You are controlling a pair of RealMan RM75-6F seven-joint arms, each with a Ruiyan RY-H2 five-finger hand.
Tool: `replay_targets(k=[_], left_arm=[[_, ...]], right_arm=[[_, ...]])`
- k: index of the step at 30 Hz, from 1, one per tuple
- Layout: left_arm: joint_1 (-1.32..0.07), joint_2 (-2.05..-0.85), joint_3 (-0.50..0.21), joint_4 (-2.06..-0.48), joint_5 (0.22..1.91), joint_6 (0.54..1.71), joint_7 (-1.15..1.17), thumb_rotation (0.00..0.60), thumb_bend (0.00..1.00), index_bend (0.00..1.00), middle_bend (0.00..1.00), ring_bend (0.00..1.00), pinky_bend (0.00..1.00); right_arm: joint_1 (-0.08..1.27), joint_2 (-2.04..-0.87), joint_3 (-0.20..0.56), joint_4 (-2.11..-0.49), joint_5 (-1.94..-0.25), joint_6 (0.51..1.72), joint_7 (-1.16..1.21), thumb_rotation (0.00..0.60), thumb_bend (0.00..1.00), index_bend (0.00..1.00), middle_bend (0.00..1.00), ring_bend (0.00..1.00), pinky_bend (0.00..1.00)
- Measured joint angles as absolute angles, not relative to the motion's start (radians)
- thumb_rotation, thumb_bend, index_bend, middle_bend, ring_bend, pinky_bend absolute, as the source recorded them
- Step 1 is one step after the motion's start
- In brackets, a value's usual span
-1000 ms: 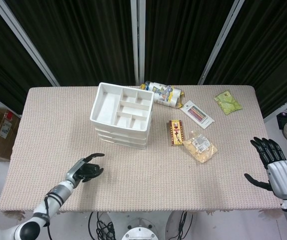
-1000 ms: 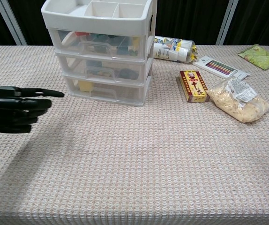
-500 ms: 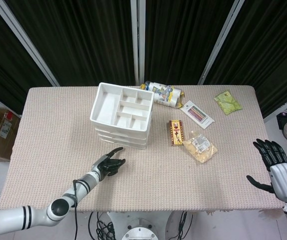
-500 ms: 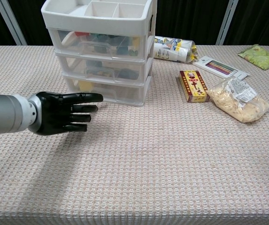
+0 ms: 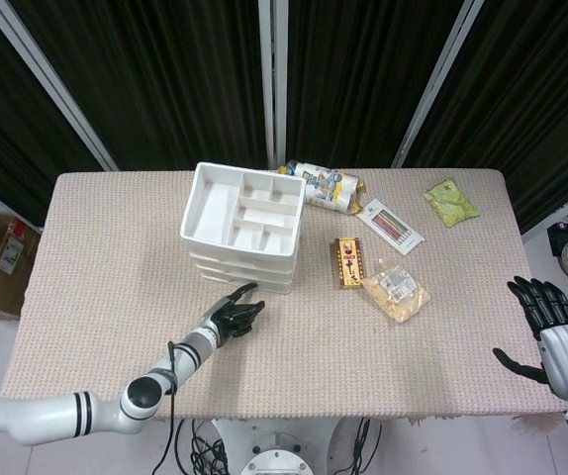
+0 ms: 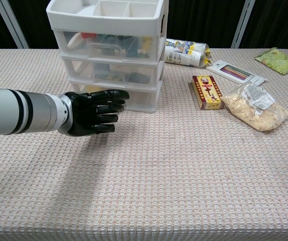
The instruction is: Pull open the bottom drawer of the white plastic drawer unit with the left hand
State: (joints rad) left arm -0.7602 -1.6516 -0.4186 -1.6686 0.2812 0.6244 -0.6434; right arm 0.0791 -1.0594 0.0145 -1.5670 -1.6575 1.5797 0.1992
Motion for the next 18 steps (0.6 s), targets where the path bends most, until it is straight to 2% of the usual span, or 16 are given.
replay_targets(k=[18], left_arm=[[-0.742,-1.669,-0.468,-1.607,0.207,0.494,-0.696,0.6,0.37,0.18,0.82,0.91,1.0]], right_arm=[[0.077,-1.056,0.017,-1.583,-1.65,1.572,0.176,0.6,0.09,0.0,0.06,0.0,0.01]])
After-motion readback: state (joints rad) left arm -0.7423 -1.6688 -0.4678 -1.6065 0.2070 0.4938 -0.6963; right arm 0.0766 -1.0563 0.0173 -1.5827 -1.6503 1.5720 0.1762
